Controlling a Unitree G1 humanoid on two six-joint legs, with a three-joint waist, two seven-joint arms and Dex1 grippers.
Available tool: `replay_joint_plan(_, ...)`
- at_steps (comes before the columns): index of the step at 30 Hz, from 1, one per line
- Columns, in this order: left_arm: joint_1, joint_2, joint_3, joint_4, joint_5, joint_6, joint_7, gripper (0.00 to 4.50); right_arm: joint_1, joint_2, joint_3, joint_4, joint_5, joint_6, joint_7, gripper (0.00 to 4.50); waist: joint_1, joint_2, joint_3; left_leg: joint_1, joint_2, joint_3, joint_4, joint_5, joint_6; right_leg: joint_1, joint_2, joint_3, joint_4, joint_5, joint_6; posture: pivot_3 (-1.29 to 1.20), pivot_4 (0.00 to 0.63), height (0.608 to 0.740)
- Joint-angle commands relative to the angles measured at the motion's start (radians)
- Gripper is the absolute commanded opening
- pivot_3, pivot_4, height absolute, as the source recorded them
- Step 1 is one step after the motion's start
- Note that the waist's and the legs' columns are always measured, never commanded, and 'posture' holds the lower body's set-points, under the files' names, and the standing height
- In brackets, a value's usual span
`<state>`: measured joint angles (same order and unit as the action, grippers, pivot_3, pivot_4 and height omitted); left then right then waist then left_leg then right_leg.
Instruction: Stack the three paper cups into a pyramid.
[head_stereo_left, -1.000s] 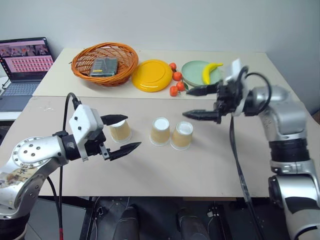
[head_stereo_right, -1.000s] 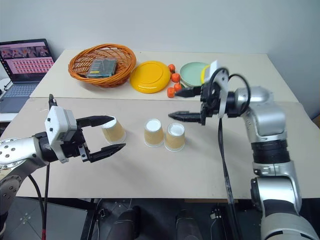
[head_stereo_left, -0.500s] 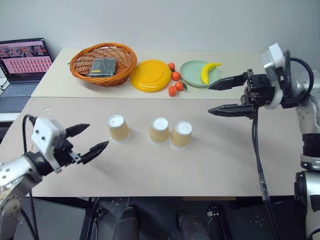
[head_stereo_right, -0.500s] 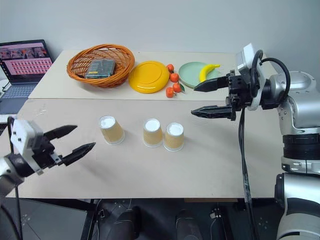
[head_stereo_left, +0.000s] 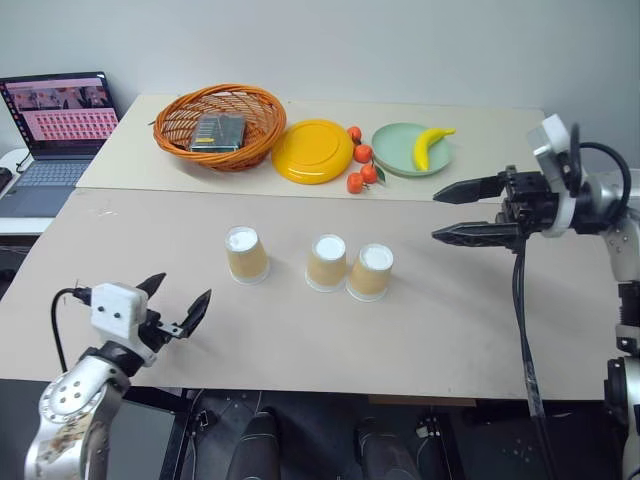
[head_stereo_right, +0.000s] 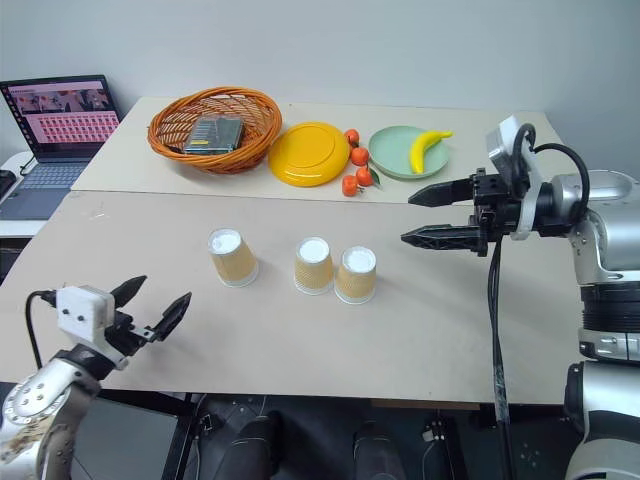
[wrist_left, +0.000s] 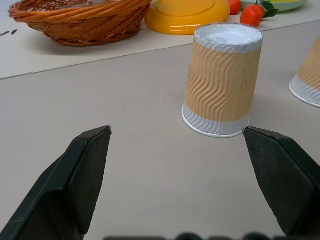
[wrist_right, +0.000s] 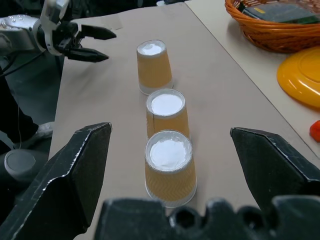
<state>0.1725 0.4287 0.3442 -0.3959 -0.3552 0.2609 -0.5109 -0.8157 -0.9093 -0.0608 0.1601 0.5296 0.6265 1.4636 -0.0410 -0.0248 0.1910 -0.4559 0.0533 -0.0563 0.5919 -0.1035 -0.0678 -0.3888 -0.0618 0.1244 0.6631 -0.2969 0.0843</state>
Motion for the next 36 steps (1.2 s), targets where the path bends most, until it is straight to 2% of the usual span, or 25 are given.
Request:
replay_joint_plan(1, -0.092, -0.004, -0.042, 0.06, 0.023, -0.061, 0.004, 4.5, -0.003, -0.046, -0.063, -0.077, 0.044, 0.047, -0.023, 4.46, 0.002, 0.0, 0.0, 0.0, 0.0, 0.0, 0.0, 0.0, 0.0, 0.0, 0.0, 0.0, 0.0, 0.0, 0.0, 0.0, 0.15, 0.732)
replay_joint_plan(15, -0.382, -0.025, -0.169, 0.295, 0.028, -0.118, -0.041, 4.5, 0.027, -0.109, -0.109, -0.204, 0.096, 0.136, -0.118, 4.46, 0.0, 0.0, 0.0, 0.0, 0.0, -0.001, 0.0, 0.0, 0.0, 0.0, 0.0, 0.0, 0.0, 0.0, 0.001, 0.0, 0.15, 0.732)
replay_joint_plan(24, -0.449, -0.042, -0.194, 0.385, 0.028, -0.159, -0.066, 4.5, 0.072, -0.14, -0.156, -0.262, 0.128, 0.167, -0.169, 4.46, -0.001, 0.0, 0.0, 0.0, 0.0, -0.001, 0.0, 0.0, 0.0, 0.0, 0.0, 0.0, 0.0, 0.0, 0.001, 0.0, 0.15, 0.732)
replay_joint_plan(27, -0.473, -0.047, -0.198, 0.423, 0.029, -0.178, -0.074, 3.83, 0.083, -0.15, -0.164, -0.269, 0.136, 0.167, -0.179, 4.5, -0.001, 0.0, 0.0, 0.0, 0.0, -0.001, 0.0, 0.0, 0.0, 0.001, 0.0, 0.0, 0.0, 0.0, 0.001, 0.0, 0.15, 0.732)
replay_joint_plan(28, -0.48, -0.047, -0.201, 0.433, 0.031, -0.185, -0.078, 3.33, 0.087, -0.153, -0.166, -0.27, 0.138, 0.166, -0.181, 4.5, -0.001, 0.0, 0.0, 0.0, -0.001, -0.001, 0.0, 0.0, 0.0, 0.001, 0.0, 0.0, 0.0, 0.001, 0.001, 0.0, 0.15, 0.732)
replay_joint_plan(30, -0.489, -0.046, -0.207, 0.442, 0.04, -0.196, -0.078, 2.69, 0.092, -0.157, -0.168, -0.271, 0.141, 0.164, -0.183, 4.5, -0.001, 0.0, 0.0, 0.0, -0.001, -0.001, 0.0, 0.0, 0.0, 0.001, 0.0, 0.0, 0.0, 0.001, 0.001, 0.0, 0.15, 0.732)
replay_joint_plan(36, -0.526, -0.046, -0.199, 0.435, 0.037, -0.198, -0.067, 2.63, 0.108, -0.162, -0.175, -0.269, 0.145, 0.153, -0.189, 4.5, -0.001, 0.0, 0.0, 0.0, 0.0, -0.001, 0.0, 0.0, 0.0, 0.001, 0.0, 0.0, 0.0, 0.001, 0.001, 0.0, 0.15, 0.732)
